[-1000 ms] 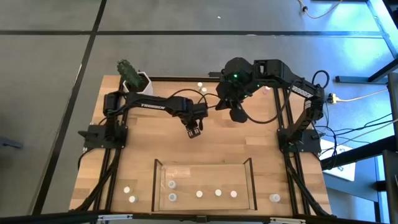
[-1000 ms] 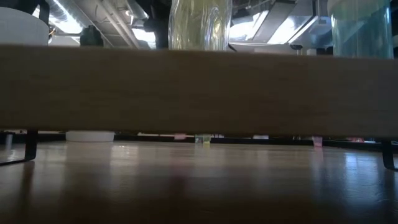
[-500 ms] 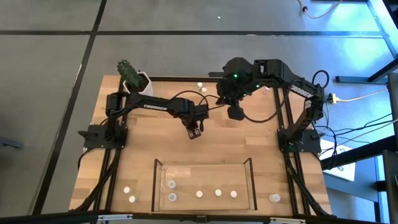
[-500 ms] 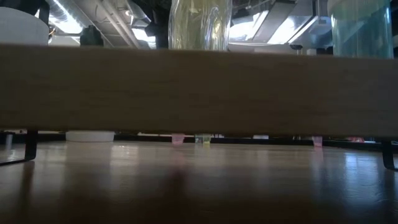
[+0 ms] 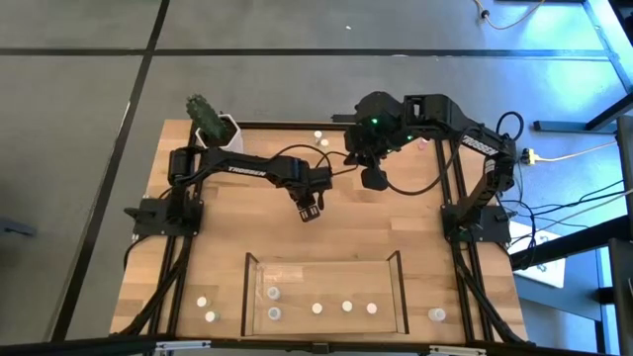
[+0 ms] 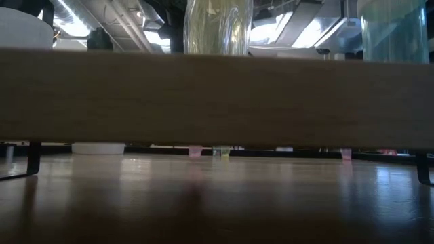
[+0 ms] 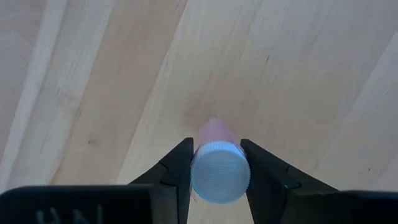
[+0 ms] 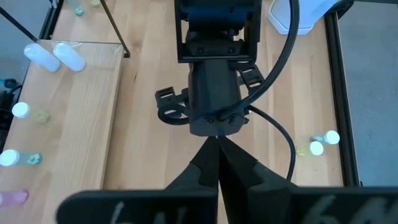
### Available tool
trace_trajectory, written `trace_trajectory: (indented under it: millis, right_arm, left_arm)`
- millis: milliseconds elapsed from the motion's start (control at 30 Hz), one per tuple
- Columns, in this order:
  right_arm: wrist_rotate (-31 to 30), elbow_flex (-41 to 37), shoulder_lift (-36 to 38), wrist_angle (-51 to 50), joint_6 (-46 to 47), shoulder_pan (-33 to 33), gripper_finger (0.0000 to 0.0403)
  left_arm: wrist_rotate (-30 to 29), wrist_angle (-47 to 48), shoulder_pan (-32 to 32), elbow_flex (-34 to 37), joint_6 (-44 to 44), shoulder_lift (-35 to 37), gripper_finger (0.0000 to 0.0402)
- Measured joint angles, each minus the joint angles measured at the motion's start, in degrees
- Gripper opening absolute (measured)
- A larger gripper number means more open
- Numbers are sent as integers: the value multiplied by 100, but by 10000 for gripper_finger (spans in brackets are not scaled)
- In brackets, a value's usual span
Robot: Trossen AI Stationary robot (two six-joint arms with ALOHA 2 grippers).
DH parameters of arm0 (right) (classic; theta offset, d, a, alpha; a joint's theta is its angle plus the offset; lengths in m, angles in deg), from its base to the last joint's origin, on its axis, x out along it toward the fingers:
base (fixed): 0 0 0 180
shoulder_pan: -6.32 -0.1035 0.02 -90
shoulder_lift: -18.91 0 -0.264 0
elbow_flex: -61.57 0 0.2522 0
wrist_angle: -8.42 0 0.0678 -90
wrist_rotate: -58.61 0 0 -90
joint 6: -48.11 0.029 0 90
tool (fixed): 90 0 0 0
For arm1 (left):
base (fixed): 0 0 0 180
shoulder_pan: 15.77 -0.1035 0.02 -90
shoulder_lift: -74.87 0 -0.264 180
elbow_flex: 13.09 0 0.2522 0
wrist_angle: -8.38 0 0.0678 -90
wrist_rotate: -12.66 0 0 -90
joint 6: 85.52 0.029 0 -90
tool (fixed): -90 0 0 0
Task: Pick and place medicine bottles onto shelf by color
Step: Put the left pink pill bottle on the shelf aligned with the other pink pill bottle
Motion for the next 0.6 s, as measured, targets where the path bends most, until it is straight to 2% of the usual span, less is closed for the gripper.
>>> trace_trajectory:
  millis: [367,600]
  right_arm:
    - [0,0,0,0,-7,0,4]
    - [0,0,0,0,-11,0,4]
  left_arm:
    - [-1,-94,-2,0,18,2,113]
    - [0,-105,-2,0,-106,2,137]
